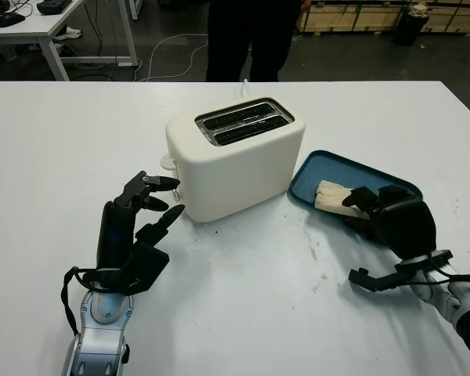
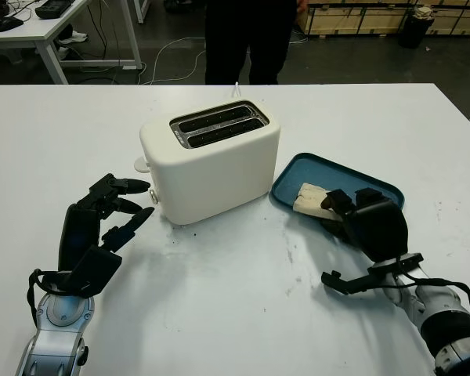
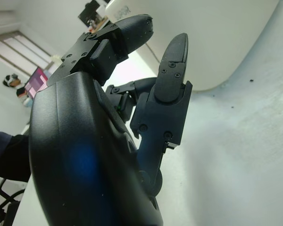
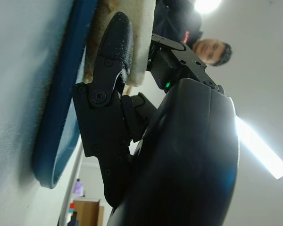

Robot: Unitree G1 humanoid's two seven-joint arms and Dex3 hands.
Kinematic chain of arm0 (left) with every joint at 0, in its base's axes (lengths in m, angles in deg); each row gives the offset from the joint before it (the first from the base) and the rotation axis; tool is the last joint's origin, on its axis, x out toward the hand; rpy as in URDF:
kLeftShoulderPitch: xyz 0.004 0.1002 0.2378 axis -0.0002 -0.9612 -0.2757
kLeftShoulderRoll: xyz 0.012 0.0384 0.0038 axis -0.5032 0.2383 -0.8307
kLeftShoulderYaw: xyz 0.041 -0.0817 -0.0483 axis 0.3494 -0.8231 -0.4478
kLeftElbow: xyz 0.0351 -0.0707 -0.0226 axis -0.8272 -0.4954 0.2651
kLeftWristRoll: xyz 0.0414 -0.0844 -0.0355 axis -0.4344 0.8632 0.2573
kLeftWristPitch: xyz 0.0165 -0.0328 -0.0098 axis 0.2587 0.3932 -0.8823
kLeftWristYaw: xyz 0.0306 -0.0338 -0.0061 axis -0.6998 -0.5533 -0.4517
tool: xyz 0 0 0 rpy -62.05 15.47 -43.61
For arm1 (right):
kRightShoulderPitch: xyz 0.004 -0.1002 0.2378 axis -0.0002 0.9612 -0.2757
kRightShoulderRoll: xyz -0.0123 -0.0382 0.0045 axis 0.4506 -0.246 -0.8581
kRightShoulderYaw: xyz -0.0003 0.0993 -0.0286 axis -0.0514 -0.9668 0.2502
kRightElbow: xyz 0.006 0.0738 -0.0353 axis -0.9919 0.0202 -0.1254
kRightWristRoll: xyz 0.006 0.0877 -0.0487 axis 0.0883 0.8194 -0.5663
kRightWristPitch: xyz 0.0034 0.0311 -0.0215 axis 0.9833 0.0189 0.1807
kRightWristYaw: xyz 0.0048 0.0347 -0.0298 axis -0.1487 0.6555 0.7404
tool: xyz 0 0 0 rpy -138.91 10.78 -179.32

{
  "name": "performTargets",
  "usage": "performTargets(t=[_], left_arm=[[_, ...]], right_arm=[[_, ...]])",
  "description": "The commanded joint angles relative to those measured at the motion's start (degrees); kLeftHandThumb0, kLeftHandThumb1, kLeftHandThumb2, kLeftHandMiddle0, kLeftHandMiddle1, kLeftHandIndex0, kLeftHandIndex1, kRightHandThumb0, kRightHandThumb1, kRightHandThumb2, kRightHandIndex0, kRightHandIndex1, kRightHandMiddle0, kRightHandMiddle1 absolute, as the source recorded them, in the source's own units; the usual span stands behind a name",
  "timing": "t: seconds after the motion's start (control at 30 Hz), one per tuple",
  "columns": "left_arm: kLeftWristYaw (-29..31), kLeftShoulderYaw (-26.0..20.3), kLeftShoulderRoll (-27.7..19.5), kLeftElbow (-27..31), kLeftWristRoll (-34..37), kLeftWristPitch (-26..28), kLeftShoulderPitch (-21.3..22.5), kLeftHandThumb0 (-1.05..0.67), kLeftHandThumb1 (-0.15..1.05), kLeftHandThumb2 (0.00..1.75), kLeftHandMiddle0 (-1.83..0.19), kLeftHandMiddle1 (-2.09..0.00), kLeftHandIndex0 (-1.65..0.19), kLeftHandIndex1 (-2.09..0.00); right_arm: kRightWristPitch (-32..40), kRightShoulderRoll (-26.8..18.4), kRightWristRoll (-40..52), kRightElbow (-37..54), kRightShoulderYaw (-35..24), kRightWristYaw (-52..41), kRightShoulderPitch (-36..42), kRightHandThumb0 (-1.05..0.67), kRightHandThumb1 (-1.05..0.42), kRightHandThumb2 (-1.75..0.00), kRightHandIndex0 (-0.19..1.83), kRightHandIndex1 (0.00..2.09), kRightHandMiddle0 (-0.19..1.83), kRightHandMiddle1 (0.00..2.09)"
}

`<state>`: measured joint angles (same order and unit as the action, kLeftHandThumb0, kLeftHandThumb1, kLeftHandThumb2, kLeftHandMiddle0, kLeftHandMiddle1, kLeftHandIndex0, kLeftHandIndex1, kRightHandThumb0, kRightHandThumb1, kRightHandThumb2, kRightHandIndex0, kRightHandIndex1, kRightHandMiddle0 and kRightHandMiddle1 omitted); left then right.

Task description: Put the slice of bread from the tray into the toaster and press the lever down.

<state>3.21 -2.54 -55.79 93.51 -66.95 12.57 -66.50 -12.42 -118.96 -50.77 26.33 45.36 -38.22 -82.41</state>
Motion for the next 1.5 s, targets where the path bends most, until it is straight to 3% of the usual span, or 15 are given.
performTargets(t=[0.0,0.43,0.83,1.03,1.13,1.2,1.33,1.47], left_arm=[[-0.07,0.11,0.03,-0.17,0.09,-0.70,-0.44,-0.34,0.92,0.07,-0.47,-1.37,-0.51,-0.93],[-0.47,0.09,0.01,-0.25,-0.54,-0.76,-0.39,-0.34,0.92,0.07,-0.48,-1.35,-0.51,-0.91],[-0.60,0.12,0.17,-0.28,-0.61,-0.38,-0.26,-0.34,0.92,0.06,-0.48,-1.35,-0.51,-0.89],[-0.42,0.27,0.39,0.11,-0.44,0.04,-0.42,-0.33,0.92,0.07,-0.47,-1.35,-0.51,-0.89],[-0.51,0.20,0.36,-0.01,-0.49,-0.12,-0.41,-0.33,0.92,0.06,-0.47,-1.36,-0.51,-0.89],[-0.59,0.20,0.37,-0.02,-0.57,-0.15,-0.42,-0.33,0.92,0.07,-0.48,-1.36,-0.51,-0.88],[-0.60,0.26,0.54,0.14,-0.57,0.11,-0.48,-0.33,0.92,0.07,-0.47,-1.35,-0.51,-0.88],[-0.64,0.49,0.57,0.61,-1.34,0.91,-0.50,-0.33,0.92,0.07,-0.47,-1.35,-0.51,-0.88]], right_arm=[[0.29,-1.08,-0.35,0.58,-0.12,-0.85,-0.43,-0.59,-0.92,-0.70,1.01,1.75,0.67,1.75],[-3.47,-2.04,2.28,1.65,-1.54,-3.69,-0.13,-0.53,-0.92,-0.59,0.99,1.75,0.67,1.75],[-20.84,-6.46,19.22,4.59,-13.06,-20.52,-3.02,-0.48,-0.92,-0.48,0.89,1.75,0.62,1.75],[-21.61,-9.30,23.36,6.75,-17.32,-31.59,-9.39,-0.51,-0.92,-0.51,0.85,1.75,0.57,1.74],[-20.41,-9.76,24.47,6.24,-18.15,-37.27,-13.02,-0.55,-0.92,-0.53,0.83,1.75,0.59,1.64],[-20.92,-9.69,25.07,4.96,-18.58,-40.09,-15.68,-0.56,-0.92,-0.54,0.82,1.75,0.57,1.72],[-24.11,-8.74,28.95,0.37,-19.16,-46.20,-21.45,-0.56,-0.92,-0.48,0.83,1.75,0.63,1.63],[-25.64,-7.86,33.73,-1.79,-19.73,-54.09,-26.91,-0.53,-0.92,-0.42,0.86,1.75,0.62,1.74]])
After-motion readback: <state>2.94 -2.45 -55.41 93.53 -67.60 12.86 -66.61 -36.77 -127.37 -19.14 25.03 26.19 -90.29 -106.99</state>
